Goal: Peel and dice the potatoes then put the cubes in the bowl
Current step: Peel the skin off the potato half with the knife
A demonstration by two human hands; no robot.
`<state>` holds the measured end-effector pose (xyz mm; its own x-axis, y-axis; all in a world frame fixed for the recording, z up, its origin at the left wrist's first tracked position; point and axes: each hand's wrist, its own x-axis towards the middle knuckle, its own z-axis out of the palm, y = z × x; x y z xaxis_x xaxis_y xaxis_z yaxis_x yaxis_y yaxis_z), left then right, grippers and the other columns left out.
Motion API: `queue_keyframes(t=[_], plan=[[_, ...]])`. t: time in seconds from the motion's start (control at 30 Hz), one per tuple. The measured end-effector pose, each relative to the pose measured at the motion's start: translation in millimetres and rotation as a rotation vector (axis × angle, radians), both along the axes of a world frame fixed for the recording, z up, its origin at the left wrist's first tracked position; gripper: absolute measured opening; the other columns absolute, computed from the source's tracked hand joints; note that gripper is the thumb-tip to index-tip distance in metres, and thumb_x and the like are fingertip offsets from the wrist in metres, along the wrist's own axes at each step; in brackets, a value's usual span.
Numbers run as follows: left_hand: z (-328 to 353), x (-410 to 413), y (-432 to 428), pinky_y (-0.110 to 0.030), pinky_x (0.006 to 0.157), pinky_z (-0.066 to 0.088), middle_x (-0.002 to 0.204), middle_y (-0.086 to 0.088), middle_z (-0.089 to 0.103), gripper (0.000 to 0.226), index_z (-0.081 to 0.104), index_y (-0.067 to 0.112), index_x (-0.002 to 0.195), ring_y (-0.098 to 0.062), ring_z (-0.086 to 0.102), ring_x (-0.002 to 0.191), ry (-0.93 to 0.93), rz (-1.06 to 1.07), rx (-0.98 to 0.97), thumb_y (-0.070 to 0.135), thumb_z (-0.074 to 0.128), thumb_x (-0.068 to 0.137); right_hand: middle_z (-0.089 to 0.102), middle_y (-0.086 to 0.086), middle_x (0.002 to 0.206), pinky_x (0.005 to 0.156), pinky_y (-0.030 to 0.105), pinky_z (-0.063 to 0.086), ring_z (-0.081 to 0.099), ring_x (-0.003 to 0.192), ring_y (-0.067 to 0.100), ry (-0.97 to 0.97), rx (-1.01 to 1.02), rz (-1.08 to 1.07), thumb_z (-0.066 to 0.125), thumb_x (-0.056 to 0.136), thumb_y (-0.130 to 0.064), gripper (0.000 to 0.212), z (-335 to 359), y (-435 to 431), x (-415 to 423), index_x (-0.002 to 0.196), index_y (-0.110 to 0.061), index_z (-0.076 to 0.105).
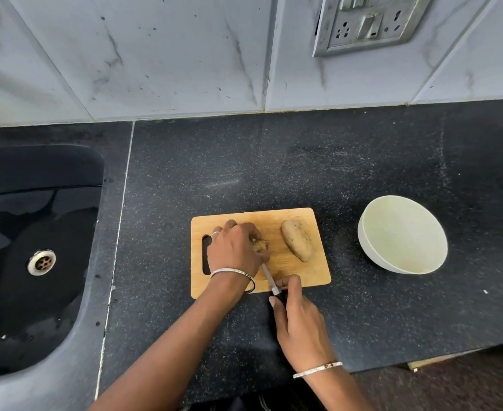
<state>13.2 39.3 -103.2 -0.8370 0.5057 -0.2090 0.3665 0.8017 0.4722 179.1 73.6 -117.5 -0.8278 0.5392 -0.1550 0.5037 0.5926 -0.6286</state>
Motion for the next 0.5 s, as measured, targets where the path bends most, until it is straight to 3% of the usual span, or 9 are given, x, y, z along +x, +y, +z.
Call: queue_keyframes(t=[0.27,0.5], plan=[[-2.4,-4.4,-0.7,-0.028,0.081,0.042,0.093,0.004,0.058,0.027,0.071,0.032,0.091,-0.021,0.054,0.091,-0.027,-0.001,0.082,0.036,0.081,0.066,0.051,-0.01,0.082,0.057,0.033,0.03,0.061,0.078,0.026,0.003,0.007,0.0,0.042,0.102,-0.032,0.015,2.1,-1.3,2.3,0.11,-0.02,0.035],[-4.5,-2.5,-0.1,-0.034,0.083,0.048,0.093,0.004,0.059,0.028,0.072,0.033,0.09,-0.023,0.054,0.091,-0.026,0.031,0.098,0.036,0.083,0.064,0.047,-0.013,0.077,0.053,0.031,0.028,0.06,0.077,0.025,-0.011,0.014,-0.008,0.044,0.102,-0.032,0.016,3.8,-1.1,5.6,0.11,-0.02,0.037]])
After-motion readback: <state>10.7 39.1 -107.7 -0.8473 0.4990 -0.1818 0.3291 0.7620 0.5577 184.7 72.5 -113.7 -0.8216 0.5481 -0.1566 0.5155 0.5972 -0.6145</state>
